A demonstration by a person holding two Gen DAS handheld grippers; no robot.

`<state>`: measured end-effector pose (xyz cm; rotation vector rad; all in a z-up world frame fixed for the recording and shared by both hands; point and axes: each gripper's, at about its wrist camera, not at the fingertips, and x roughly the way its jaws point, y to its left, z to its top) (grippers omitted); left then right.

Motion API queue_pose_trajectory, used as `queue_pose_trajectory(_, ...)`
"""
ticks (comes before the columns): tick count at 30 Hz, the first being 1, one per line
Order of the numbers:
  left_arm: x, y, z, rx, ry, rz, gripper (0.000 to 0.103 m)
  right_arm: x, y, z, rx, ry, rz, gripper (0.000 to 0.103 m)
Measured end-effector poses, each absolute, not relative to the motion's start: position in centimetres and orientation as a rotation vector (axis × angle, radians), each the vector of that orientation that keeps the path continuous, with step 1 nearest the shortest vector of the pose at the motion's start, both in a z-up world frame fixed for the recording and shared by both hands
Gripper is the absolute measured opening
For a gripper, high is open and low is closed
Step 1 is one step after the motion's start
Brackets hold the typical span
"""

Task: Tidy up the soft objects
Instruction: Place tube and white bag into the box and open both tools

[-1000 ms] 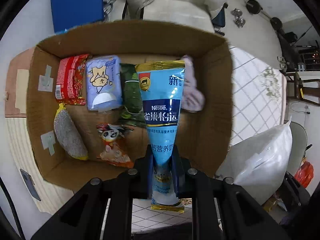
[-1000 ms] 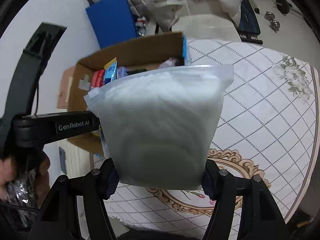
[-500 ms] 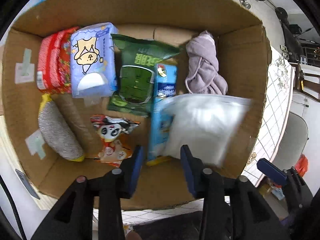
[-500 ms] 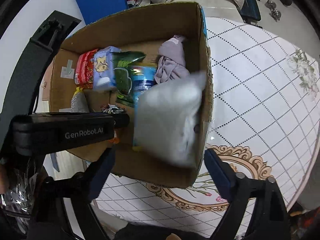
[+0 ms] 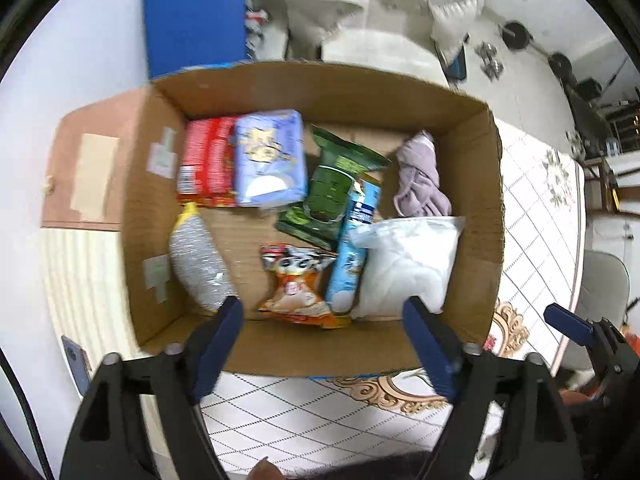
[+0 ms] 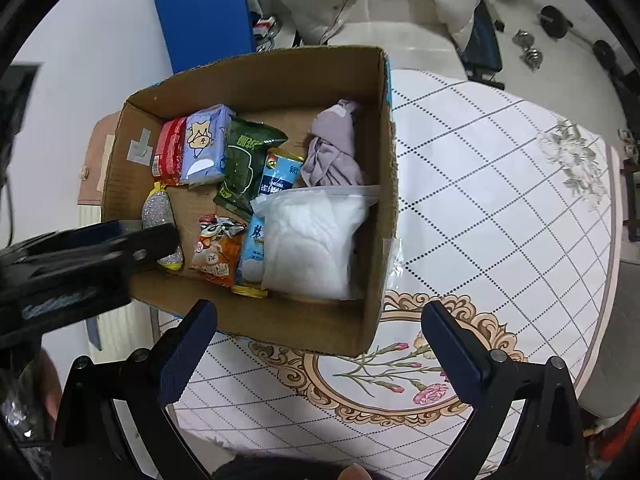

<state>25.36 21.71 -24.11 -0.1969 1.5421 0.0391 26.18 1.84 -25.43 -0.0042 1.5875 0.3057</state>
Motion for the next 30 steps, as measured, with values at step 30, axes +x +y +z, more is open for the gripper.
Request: queue_pose_trajectory(30,19.0,21.2,-17.1,-0.124,1.265,0.148,0.102,21.7,1.6,-20.6,-0.037,1.404,0.261,0.103)
